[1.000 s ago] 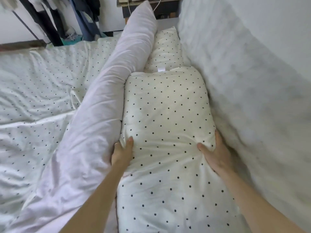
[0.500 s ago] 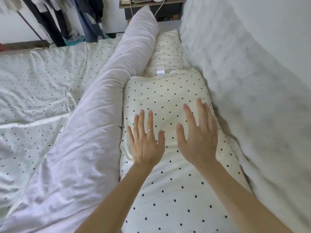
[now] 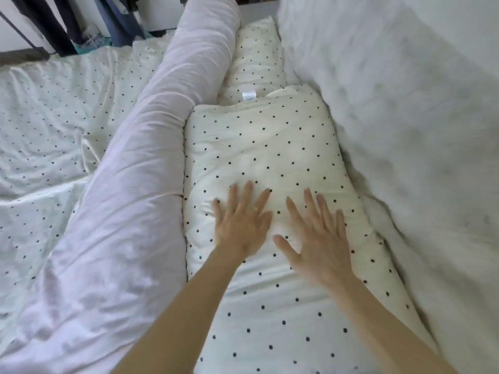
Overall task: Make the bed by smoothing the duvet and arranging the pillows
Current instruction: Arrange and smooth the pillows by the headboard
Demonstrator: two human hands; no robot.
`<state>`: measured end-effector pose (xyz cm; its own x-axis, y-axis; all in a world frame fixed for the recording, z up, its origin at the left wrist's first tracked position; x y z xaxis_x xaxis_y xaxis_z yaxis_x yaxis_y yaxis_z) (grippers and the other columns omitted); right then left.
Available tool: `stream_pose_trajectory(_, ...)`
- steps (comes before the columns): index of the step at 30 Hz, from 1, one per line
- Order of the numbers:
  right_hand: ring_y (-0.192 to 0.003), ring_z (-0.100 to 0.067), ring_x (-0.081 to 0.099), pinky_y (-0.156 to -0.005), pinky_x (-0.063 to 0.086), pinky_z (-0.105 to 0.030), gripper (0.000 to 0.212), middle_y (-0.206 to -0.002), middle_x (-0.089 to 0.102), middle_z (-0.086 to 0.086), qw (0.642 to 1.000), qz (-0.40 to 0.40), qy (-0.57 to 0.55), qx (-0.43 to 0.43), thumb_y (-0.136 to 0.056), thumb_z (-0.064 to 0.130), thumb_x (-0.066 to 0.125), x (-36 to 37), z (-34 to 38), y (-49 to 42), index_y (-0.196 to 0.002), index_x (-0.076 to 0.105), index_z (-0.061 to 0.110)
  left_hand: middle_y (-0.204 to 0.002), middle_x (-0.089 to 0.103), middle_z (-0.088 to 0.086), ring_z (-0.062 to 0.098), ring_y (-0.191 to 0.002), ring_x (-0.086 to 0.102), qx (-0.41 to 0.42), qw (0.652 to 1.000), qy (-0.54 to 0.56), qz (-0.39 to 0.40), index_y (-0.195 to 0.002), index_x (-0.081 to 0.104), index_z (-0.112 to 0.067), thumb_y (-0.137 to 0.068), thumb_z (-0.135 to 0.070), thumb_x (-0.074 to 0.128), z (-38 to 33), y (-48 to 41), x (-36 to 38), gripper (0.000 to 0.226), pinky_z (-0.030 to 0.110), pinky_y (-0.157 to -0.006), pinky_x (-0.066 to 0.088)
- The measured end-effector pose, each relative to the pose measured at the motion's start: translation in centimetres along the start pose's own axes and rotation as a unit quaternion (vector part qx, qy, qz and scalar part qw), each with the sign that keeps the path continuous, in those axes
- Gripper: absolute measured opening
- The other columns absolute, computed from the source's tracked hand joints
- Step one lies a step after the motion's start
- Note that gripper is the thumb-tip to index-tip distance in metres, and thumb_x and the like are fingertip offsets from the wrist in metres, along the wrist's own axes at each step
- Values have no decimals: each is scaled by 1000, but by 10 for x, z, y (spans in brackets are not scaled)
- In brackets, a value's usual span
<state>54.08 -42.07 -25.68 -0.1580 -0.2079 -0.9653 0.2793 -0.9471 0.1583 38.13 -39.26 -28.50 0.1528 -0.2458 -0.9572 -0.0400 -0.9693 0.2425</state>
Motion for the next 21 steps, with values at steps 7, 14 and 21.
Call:
stream_pose_trajectory(7, -149, -34, -31, -117, 0, -71, 94, -161, -38, 3, 961, 199, 11, 191, -79, 91, 10, 26, -59, 80, -155, -19, 44, -163, -27, -9, 24, -148, -32, -35, 999, 31, 14, -157, -5, -43, -99, -63, 17, -13, 95, 33, 65, 67, -117, -8)
stream_pose_trajectory(14, -156, -24, -8, -121, 14, -60, 82, -168, -16, 3, 990, 28, -41, 130, -91, 79, 16, 14, -51, 130, -161, 1, 38, -166, -19, -13, 24, -153, -18, -38, 999, 34, 1, -154, -7, -52, -98, -68, 22, -27, 187, 65, 65, 76, -112, 6)
stream_pose_trajectory(21, -155, -32, 4, -121, 20, -54, 121, -168, -1, -14, 942, 122, -87, 300, -73, 90, 32, 44, -104, 204, -159, -7, 14, -168, -3, -4, 45, -140, 29, -170, 978, 99, 68, -154, 5, -53, -85, -78, 34, 28, 256, 94, 79, 61, -110, 34)
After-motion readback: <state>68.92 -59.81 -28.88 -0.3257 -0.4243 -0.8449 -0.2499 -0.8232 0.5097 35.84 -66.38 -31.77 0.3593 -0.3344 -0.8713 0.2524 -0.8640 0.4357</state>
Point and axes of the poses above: each hand's wrist, its own y-axis away from the middle knuckle, its own x-axis out of the palm, z = x × y, the point moved 9 cm from there along -y, towards the middle knuckle
